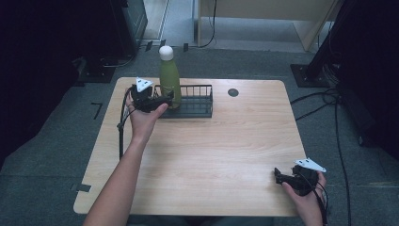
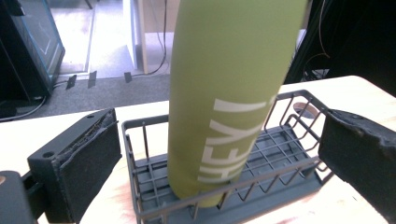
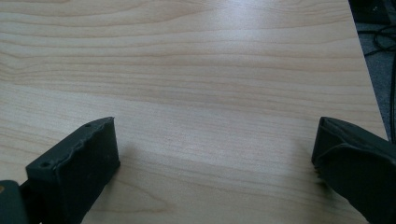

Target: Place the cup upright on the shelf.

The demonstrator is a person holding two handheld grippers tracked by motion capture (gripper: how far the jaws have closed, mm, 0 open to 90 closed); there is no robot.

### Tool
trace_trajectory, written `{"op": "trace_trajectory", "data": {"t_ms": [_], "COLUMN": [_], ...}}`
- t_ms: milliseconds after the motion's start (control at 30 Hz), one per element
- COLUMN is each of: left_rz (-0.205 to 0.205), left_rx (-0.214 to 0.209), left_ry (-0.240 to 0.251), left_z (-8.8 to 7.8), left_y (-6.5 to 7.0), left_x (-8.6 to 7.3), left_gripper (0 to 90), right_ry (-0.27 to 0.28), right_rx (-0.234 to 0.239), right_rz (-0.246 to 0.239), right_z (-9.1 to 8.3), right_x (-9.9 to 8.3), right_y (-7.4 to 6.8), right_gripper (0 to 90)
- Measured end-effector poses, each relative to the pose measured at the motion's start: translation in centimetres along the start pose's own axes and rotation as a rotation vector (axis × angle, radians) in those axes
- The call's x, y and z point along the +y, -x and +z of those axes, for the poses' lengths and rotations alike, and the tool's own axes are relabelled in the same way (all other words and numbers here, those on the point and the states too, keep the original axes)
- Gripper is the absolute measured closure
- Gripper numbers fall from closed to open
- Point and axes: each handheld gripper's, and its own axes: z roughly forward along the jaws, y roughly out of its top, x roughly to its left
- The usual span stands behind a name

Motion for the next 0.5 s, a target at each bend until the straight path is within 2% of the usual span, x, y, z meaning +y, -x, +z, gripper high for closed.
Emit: {"op": "trace_trajectory", "data": {"t_ms": [167,500], "left_rz": [0.017,0.009], "left_rx": [0.004,0.009], "left_ry": [-0.002,-0.022], "left_z": [-1.7,-3.9], "left_y": [0.0,-0.2], "left_x": [-1.2,-3.7], "left_gripper": [0.0,0.0], "right_ry": [0.0,0.0], "right_rx": [0.0,0.0], "right_rz": [0.0,0.0], "right_z": [0.0,0.0], "right_x": [0.0,0.0], "right_y": [0.0,0.0], "right_gripper": [0.1,0.1]}}
